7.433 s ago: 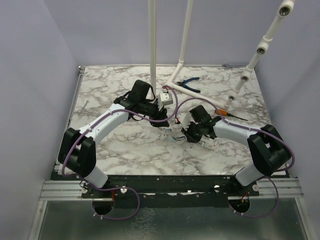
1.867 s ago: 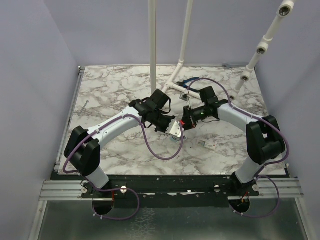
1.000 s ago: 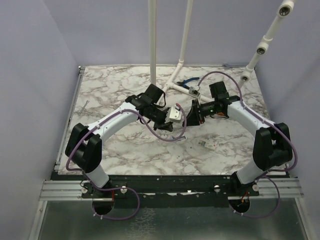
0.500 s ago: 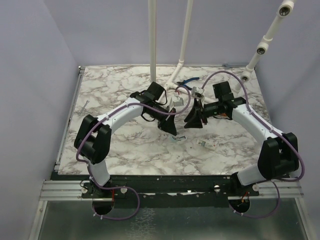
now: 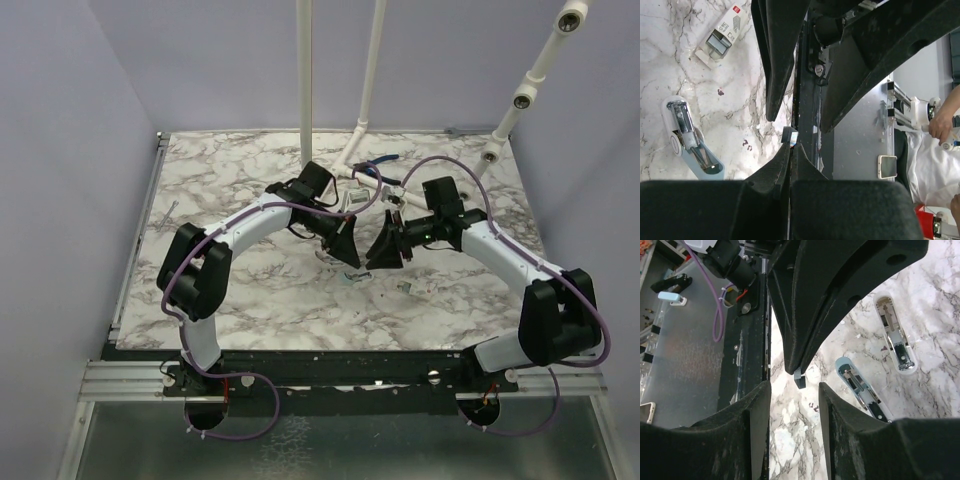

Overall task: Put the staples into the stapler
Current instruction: Pick up the staple from the center of the board, then install the staple into the stapler.

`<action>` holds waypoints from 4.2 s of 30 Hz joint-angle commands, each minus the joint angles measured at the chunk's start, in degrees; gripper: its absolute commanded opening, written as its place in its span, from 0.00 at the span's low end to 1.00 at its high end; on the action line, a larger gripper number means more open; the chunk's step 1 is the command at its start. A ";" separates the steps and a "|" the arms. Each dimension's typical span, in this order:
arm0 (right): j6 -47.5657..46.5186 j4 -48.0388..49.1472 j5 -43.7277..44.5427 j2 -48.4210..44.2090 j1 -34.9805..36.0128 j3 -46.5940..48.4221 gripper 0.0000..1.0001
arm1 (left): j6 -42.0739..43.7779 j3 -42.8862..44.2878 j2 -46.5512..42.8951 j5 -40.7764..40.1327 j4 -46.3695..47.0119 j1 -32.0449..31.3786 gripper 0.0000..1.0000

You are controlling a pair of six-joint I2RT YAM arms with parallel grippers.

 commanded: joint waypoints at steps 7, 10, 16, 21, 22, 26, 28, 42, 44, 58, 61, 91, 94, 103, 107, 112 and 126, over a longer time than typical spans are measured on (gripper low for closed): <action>4.00 5.92 -2.12 1.58 1.05 -1.44 0.43 | -5.41 0.77 0.58 2.56 4.60 -0.09 0.00; 3.66 5.91 -2.22 1.69 1.10 -1.41 0.39 | -5.49 0.64 0.74 2.71 4.72 -0.04 0.00; 1.44 4.05 -1.79 1.55 1.10 -0.65 0.31 | -5.49 -0.06 0.39 2.79 4.89 -0.04 0.00; 0.70 3.35 -1.40 0.99 1.10 -0.26 0.31 | -5.44 -0.61 0.39 2.96 4.96 -0.04 0.00; 0.53 3.12 -1.43 0.87 1.07 -0.21 0.31 | -5.44 -0.66 0.39 2.99 4.98 -0.04 0.00; -0.40 2.03 -1.28 0.59 1.05 0.39 0.32 | -5.48 -0.94 0.25 3.03 4.98 -0.04 0.00; -0.95 1.50 -1.03 0.41 1.02 0.70 0.33 | -5.39 -1.11 0.10 3.02 4.98 -0.04 0.00; -2.69 -0.16 -1.37 0.66 1.01 1.06 0.29 | -5.24 -1.43 -0.06 3.40 5.07 -0.04 0.00; -2.88 -0.25 -1.25 0.69 1.01 0.97 0.28 | -5.24 -1.51 -0.05 3.51 5.07 -0.04 0.00; -5.64 -1.71 -1.15 1.85 1.01 1.02 0.24 | -5.15 -1.87 -0.26 4.58 5.13 -0.04 0.00; -6.04 -1.85 -1.53 1.94 1.01 1.06 0.24 | -5.14 -1.95 -0.23 4.63 5.08 -0.04 0.00; -0.95 0.03 -0.93 -0.49 1.01 -2.07 0.02 | -1.60 -2.37 -2.15 1.48 5.16 0.04 0.33; 1.37 0.65 0.66 -0.27 0.94 -3.73 0.02 | 1.81 -2.75 -4.04 -0.17 5.16 0.62 0.38; 22.18 8.81 15.06 3.46 0.32 -5.92 0.02 | 12.35 -5.65 -10.45 -10.85 5.20 4.33 0.47; 28.80 6.36 21.59 7.17 0.30 -4.01 0.01 | 14.60 -6.96 -12.00 -14.55 5.25 4.44 0.48; 35.03 4.19 21.04 12.00 0.31 -1.13 0.01 | 17.20 -8.05 -14.72 -20.84 6.36 4.39 0.48; 38.79 2.12 21.44 17.74 0.35 -0.99 0.01 | 18.21 -3.33 -11.97 -24.08 5.16 4.53 0.48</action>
